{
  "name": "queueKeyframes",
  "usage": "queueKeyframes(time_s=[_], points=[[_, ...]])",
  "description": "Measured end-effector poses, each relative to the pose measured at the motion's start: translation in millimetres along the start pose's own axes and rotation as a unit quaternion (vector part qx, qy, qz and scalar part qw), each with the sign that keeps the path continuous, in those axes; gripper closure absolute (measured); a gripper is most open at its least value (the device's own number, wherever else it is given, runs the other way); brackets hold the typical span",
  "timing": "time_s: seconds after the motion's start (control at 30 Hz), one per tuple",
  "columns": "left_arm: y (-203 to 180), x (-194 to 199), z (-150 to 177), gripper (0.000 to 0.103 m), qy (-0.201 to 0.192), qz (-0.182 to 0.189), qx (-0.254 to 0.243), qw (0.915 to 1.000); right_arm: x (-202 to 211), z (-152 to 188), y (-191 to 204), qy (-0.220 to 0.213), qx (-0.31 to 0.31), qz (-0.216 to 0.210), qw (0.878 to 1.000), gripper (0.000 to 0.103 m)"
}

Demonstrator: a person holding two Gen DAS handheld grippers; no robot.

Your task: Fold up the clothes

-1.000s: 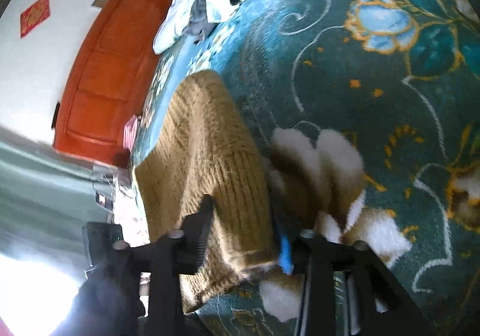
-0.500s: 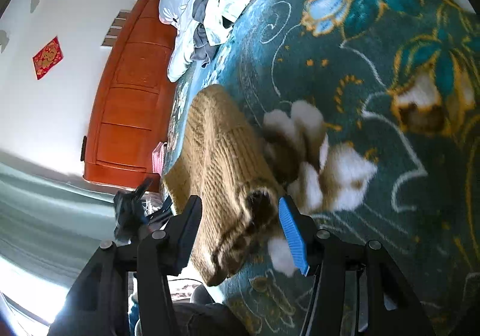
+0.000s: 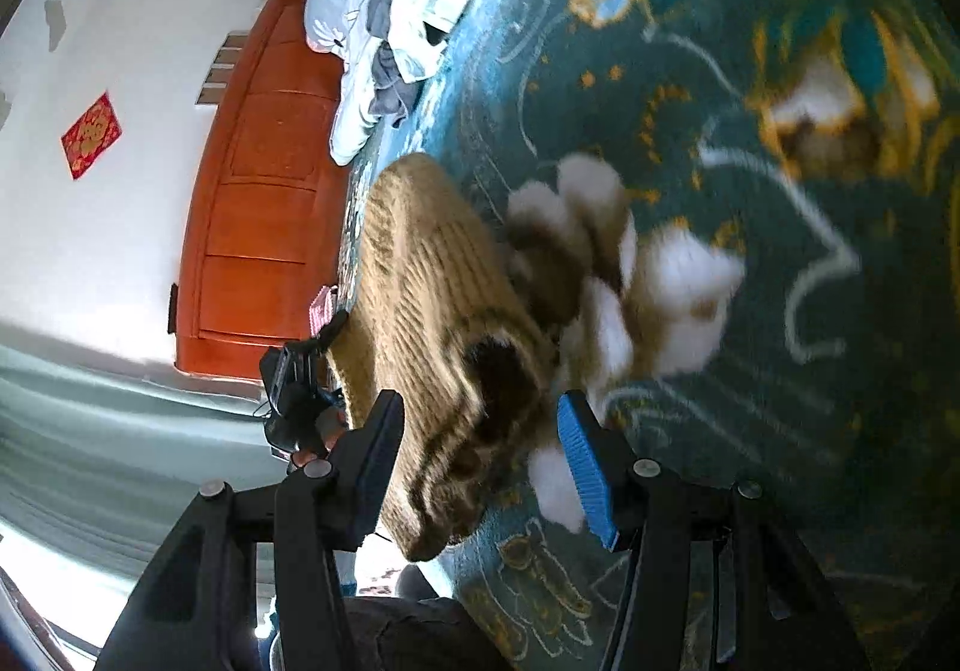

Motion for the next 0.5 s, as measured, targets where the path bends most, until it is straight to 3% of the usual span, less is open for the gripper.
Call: queueKeyframes(time_s=[0.03,0.1,0.2,0.4,0.5], points=[[-1,-1,0,0.025,0.001,-0.010,-0.008,0.9999,0,1,-1,-0.001,-0.003,0.000,1.000,0.048],[-2,-1,1,0.049,0.002,-0.030,-0.014,0.9994,0,4,-3,-0.004,-0.008,0.000,1.000,0.048],[-5,4,4,0.063,-0.004,-0.039,-0.018,0.9991,0,8,-6,-0.007,-0.017,0.000,1.000,0.048],[-15,43,25,0.067,-0.025,-0.059,-0.003,0.9980,-2,18,2,-0.004,-0.012,-0.006,1.000,0.048],[-6,69,45,0.068,-0.036,-0.057,0.032,0.9972,-2,24,5,-0.005,-0.007,-0.007,1.000,0.048]])
Point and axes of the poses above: each gripper's, at about its wrist camera, not at the fingertips, and x roughly against the way its jaws point, y to its left, z to its underside, the point moved 9 cm from there along -x, roughly the way its jaws point, and after that the axes turned 11 degrees about z, right-handed, at the moved point
